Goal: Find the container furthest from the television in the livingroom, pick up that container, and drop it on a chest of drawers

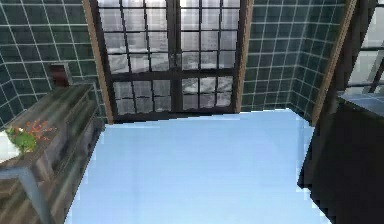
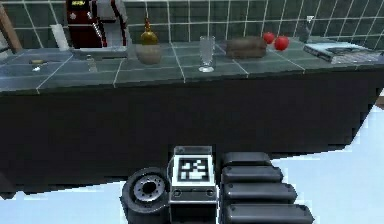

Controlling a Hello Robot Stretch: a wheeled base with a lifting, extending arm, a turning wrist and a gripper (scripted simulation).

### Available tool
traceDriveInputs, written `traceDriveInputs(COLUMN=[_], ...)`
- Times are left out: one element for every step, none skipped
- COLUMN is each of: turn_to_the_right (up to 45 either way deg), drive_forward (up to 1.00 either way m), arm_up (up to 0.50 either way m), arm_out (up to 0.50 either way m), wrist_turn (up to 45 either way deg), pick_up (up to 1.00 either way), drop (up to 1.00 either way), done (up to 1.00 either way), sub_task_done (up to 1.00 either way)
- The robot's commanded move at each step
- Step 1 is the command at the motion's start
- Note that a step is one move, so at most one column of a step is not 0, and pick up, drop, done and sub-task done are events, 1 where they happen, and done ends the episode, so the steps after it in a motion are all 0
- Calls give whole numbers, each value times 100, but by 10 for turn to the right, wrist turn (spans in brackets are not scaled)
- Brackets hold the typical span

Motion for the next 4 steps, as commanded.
traceDriveInputs(turn_to_the_right=[120,0,30,0], drive_forward=[0,100,0,60], arm_up=[0,0,0,0], arm_out=[0,0,0,0], wrist_turn=[0,0,0,0], pick_up=[0,0,0,0], drop=[0,0,0,0], done=[0,0,0,0], sub_task_done=[0,0,0,0])
